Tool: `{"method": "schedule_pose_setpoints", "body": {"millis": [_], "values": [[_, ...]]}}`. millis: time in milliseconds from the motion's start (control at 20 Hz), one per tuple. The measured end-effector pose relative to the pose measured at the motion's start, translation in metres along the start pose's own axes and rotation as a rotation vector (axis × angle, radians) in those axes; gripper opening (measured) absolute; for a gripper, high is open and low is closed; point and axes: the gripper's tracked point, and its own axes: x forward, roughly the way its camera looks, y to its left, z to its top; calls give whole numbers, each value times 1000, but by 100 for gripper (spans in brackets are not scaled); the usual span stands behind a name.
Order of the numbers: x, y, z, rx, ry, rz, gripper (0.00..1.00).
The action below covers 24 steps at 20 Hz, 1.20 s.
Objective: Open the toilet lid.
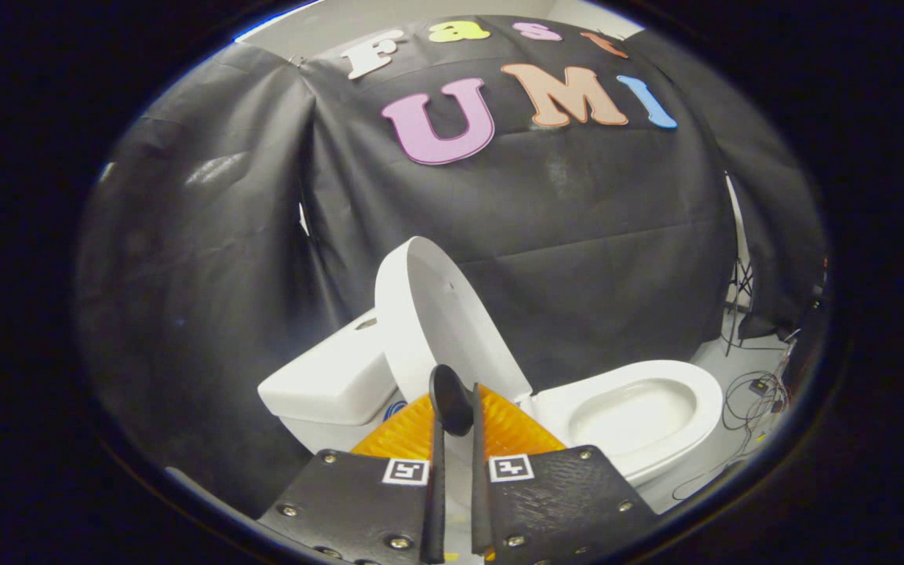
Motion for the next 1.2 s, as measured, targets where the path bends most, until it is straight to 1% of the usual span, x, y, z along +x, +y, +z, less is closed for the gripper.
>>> {"method": "schedule_pose_setpoints", "body": {"millis": [300, 500, 700, 750, 800, 850, 900, 950, 1050, 1100, 1200], "values": [[4, 6, 1, 18, -17, 13, 14], [4, 5, 2, 44, -56, 14, 14], [4, 13, 1, 24, -41, 16, 13], [2, 15, 1, 19, -39, 21, 20], [3, 16, 5, 26, -42, 30, 22], [-1, 22, 11, 43, -55, 60, 24], [-6, 23, 18, 63, -77, 82, 27], [-10, 25, 28, 80, -102, 101, 33], [-15, 26, 42, 91, -138, 114, 34], [-17, 22, 47, 86, -151, 110, 37], [-18, 17, 52, 74, -156, 113, 38]]}}
